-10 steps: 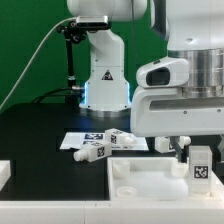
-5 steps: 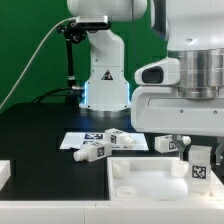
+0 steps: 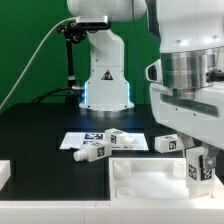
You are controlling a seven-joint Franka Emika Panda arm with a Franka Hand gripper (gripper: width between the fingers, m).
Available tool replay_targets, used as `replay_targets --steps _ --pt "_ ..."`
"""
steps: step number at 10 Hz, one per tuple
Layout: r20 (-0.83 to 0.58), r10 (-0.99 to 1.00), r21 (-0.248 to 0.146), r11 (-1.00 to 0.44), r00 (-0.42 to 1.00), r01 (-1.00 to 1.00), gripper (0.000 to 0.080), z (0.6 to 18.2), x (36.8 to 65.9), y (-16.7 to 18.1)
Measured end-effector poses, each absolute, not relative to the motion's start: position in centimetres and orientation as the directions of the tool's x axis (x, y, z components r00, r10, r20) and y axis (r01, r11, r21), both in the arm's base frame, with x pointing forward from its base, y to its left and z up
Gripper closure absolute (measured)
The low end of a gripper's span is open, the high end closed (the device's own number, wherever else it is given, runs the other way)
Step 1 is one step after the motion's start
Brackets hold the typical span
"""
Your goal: Assemble one leg
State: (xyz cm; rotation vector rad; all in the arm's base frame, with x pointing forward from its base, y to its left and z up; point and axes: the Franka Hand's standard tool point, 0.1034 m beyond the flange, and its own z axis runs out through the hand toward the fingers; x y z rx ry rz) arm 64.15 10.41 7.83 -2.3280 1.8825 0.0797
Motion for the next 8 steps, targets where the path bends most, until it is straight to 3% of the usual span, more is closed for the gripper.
replay_targets --steps 1,2,3,4,5,6,8 --pt "-0.135 -0.973 -0.076 -0.177 0.186 -0.981 0.0514 7.83 64.14 10.44" --pt "-0.135 -0.973 -0.076 -0.177 0.186 -0.981 0.0433 7.8 64.13 10.44" --pt "-0.133 -0.969 -0.078 -0.198 0.207 -0.977 0.0433 7.75 64.12 10.43" --pt "-0.113 -0.947 -0.084 -0.293 0.301 -0.952 0.029 7.68 64.1 10.39" --pt "-0.073 -0.864 -0.09 -0.491 0.497 -0.866 0.0195 7.57 64.1 10.51" --pt "-0.042 -0.761 -0.086 -0.643 0.648 -0.761 0.0195 7.66 64.1 10.83" --pt "-0.025 -0.674 -0.082 -0.735 0.739 -0.673 0.0152 7.63 64.09 10.83"
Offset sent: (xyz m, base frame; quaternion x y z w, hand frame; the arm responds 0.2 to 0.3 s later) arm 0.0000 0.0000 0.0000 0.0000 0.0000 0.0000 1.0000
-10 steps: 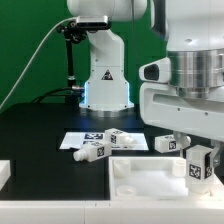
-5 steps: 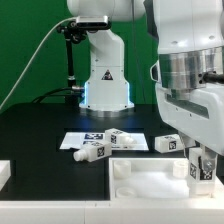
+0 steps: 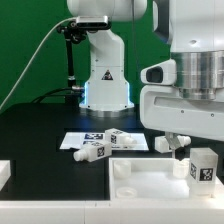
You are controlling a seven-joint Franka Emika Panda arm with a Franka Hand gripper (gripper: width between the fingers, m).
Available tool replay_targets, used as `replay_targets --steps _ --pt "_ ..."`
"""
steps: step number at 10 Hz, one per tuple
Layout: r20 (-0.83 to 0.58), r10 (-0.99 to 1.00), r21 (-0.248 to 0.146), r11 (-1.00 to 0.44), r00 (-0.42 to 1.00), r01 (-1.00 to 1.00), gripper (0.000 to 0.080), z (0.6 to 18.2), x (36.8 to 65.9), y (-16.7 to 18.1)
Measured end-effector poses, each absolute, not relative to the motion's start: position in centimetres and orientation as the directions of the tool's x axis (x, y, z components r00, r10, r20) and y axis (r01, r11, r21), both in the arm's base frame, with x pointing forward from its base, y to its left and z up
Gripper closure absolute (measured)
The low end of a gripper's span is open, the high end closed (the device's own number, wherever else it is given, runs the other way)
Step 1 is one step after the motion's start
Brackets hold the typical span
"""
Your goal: Assemble one leg
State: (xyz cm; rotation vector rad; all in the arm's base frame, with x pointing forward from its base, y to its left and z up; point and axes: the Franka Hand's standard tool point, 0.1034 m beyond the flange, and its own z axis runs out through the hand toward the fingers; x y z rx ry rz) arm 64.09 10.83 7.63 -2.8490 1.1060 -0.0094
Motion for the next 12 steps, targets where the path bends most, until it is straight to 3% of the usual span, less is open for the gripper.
replay_targets --steps 2,4,5,6,7,8,9,12 --pt "-0.009 -0.547 -0.081 -0.834 0.837 -0.545 0.0151 7.62 64.1 10.67" --pt "0.044 -0.253 -0.052 -0.967 0.967 -0.251 0.0151 7.78 64.47 10.66" --pt "0.045 -0.248 -0.053 -0.968 0.968 -0.245 0.0151 7.77 64.48 10.65" --pt "0.042 -0.285 -0.055 -0.958 0.958 -0.282 0.0246 7.76 64.47 10.66" --pt "0.043 -0.282 -0.054 -0.959 0.958 -0.28 0.0246 7.75 64.48 10.64" --pt "0.041 -0.3 -0.056 -0.953 0.953 -0.298 0.043 7.75 64.47 10.66" --pt "0.037 -0.362 -0.059 -0.931 0.931 -0.36 0.0514 7.74 64.46 10.69" --pt "0.023 -0.619 -0.062 -0.785 0.785 -0.617 0.0514 7.63 64.44 10.79"
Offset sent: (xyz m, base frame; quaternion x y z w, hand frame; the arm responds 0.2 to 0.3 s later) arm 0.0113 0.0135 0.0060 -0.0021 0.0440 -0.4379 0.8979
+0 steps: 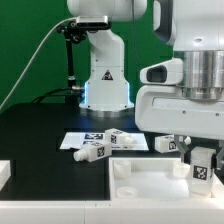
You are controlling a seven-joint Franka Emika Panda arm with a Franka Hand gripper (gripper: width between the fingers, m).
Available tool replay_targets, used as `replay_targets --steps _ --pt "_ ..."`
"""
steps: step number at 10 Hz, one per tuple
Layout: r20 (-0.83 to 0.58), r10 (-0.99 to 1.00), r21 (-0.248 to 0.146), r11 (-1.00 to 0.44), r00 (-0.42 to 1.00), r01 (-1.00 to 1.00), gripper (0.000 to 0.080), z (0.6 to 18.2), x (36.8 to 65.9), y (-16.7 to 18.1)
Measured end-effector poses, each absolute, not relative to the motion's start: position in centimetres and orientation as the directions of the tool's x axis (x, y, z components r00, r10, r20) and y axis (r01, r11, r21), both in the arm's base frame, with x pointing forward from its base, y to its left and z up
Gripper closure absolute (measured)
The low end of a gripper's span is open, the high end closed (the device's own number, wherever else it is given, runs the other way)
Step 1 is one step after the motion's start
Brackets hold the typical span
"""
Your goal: Assemble one leg
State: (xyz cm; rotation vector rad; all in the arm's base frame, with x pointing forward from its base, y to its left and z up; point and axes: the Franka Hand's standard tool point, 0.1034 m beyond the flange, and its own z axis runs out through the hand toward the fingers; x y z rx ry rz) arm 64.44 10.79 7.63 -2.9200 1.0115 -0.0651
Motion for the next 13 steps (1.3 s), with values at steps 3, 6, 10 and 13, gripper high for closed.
replay_targets --steps 3,6,10,13 --pt "-0.068 -0.928 -0.058 -0.364 0.367 -0.93 0.0514 7.4 64.5 10.3" --pt "-0.13 -0.991 -0.054 -0.017 0.024 -0.998 0.0514 7.4 64.2 9.8" --pt "-0.1 -0.964 -0.058 -0.241 0.246 -0.969 0.0252 7.4 64.0 10.7" --pt "-0.057 -0.757 -0.092 -0.646 0.651 -0.758 0.0154 7.8 63.8 12.0"
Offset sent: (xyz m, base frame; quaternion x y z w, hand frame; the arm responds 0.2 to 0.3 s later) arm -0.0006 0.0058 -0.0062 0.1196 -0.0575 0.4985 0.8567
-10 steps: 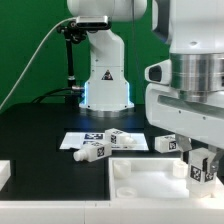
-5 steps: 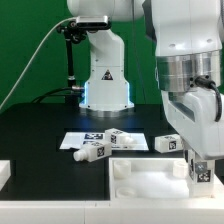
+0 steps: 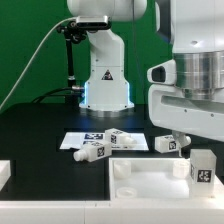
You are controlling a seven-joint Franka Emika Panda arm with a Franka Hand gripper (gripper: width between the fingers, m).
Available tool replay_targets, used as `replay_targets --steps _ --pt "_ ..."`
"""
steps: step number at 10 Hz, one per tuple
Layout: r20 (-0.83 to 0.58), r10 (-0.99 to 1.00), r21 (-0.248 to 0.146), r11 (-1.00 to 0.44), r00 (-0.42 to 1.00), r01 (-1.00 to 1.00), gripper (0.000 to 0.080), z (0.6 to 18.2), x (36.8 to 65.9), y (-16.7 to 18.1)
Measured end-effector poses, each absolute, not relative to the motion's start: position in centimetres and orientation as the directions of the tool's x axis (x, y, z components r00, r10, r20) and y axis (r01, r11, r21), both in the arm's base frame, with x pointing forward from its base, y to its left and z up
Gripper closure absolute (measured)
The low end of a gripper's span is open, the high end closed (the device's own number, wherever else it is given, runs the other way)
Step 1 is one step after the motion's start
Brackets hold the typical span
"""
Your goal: Assemble one leg
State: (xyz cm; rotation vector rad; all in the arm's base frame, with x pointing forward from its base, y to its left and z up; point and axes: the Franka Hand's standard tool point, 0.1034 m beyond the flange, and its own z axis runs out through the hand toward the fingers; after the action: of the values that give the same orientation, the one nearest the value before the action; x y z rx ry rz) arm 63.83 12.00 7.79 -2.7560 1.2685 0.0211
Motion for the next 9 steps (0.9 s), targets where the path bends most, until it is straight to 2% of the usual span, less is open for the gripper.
replay_targets --steps 1,3,5,6,7,8,9 --pt "-0.056 -0.75 -0.092 -0.654 0.659 -0.751 0.0154 7.7 63.8 11.8" --pt "-0.037 -0.626 -0.096 -0.773 0.779 -0.627 0.015 7.6 63.8 11.7" --pt "0.017 -0.214 -0.083 -0.974 0.977 -0.212 0.015 7.2 64.1 10.9" --pt "0.024 -0.107 -0.081 -0.991 0.994 -0.105 0.015 7.0 64.1 10.6" --pt "0.02 -0.155 -0.082 -0.985 0.988 -0.153 0.015 7.0 64.1 10.5" --pt "0.019 -0.161 -0.082 -0.984 0.987 -0.159 0.0237 7.0 64.0 10.5" --pt "0.016 -0.197 -0.083 -0.977 0.98 -0.195 0.037 7.0 64.0 10.5"
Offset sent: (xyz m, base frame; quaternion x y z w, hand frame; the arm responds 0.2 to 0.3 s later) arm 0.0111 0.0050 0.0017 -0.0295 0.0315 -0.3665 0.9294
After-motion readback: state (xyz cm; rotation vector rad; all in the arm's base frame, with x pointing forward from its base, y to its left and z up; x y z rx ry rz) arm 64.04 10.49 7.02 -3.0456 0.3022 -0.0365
